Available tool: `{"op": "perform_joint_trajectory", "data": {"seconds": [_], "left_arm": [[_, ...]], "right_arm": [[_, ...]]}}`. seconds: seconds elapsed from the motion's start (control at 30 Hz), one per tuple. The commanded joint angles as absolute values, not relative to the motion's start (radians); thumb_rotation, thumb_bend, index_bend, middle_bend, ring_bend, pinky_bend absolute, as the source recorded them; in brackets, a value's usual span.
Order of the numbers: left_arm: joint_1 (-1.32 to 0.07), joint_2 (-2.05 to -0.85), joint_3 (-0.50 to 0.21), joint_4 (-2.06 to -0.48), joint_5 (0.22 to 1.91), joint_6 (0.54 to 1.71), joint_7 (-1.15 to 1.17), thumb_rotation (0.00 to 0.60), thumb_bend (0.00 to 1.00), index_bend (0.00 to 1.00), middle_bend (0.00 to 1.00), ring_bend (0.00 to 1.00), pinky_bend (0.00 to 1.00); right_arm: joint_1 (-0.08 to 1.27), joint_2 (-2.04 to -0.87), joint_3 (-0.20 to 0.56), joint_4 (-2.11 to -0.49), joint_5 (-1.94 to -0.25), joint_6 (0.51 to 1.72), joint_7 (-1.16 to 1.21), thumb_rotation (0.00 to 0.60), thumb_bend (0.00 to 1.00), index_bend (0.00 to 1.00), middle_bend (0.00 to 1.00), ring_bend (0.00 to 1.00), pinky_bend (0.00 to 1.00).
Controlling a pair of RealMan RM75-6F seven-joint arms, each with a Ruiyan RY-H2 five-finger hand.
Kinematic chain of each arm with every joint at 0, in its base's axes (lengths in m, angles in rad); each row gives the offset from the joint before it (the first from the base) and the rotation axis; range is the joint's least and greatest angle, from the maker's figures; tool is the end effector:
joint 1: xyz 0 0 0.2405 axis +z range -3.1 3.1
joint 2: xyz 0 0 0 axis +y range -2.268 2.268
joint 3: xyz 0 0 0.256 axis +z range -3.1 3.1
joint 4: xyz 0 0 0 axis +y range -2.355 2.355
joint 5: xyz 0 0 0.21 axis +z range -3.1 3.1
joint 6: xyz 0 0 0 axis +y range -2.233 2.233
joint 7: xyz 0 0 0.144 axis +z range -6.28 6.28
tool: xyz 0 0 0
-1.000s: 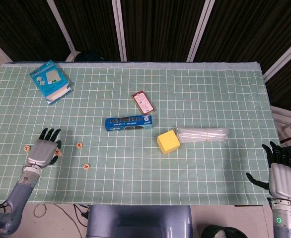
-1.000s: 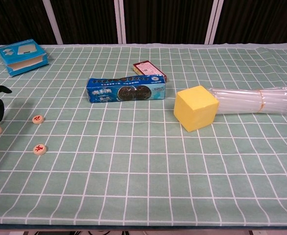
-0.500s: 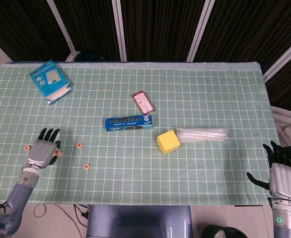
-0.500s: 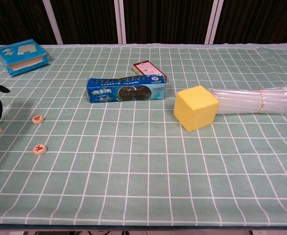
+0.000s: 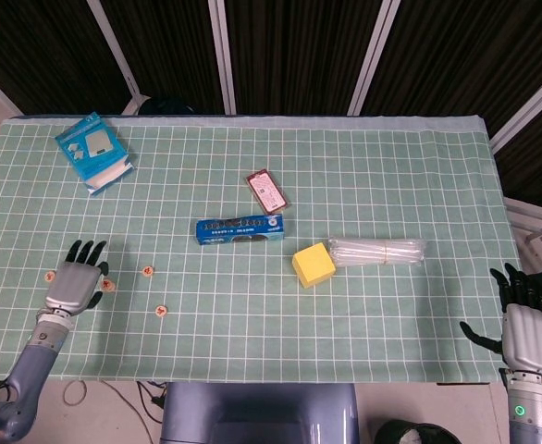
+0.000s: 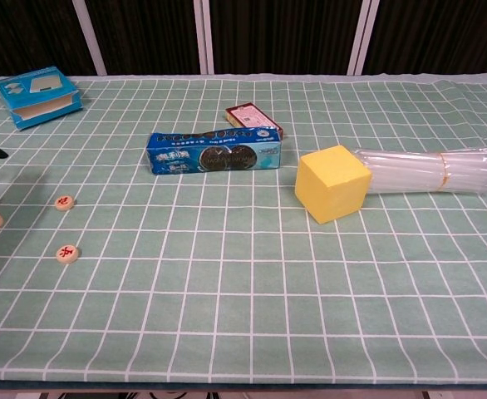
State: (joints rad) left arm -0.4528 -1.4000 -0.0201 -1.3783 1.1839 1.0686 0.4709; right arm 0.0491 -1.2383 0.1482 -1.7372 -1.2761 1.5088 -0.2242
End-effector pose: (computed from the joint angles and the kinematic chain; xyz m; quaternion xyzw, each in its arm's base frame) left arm -0.3023 0.2830 0.0422 -0.7426 -0.3266 -0.1949 0.5513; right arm -0.3033 -0.1840 0.1366 0.5002 -0.4349 0.3658 0.6533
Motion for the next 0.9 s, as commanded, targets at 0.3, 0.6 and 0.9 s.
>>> {"op": "perform_joint_trajectory", "data": {"seconds": [0.3, 0.6, 0.9], "left_arm": [[-0.459, -1.416, -0.046, -1.348, 1.171, 1.072, 0.468, 0.6, 0.29, 0.41, 0.04, 0.0, 0.0], [-0.464, -1.426, -0.066, -1.321, 1.133, 1.063, 0.485, 0.6, 0.29, 0.41, 0.04, 0.0, 0.0], [-0.482, -1.452, -0.083, -1.272, 1.111, 1.042, 0.493, 0.6, 0.29, 0.41, 0.04, 0.0, 0.0]], "right_arm": [[0.049, -1.241, 0.15, -1.737, -1.272, 1.51, -0.226, 0.6, 0.27, 0.12, 0.05, 0.01, 0.0], [0.049, -1.242, 0.151, -1.738, -1.271, 1.512, -0.228, 0.6, 0.27, 0.12, 0.05, 0.01, 0.0], [0.049, -1.246, 0.153, -1.738, -1.268, 1.513, -0.231, 0.6, 0.27, 0.12, 0.05, 0.01, 0.0]]}}
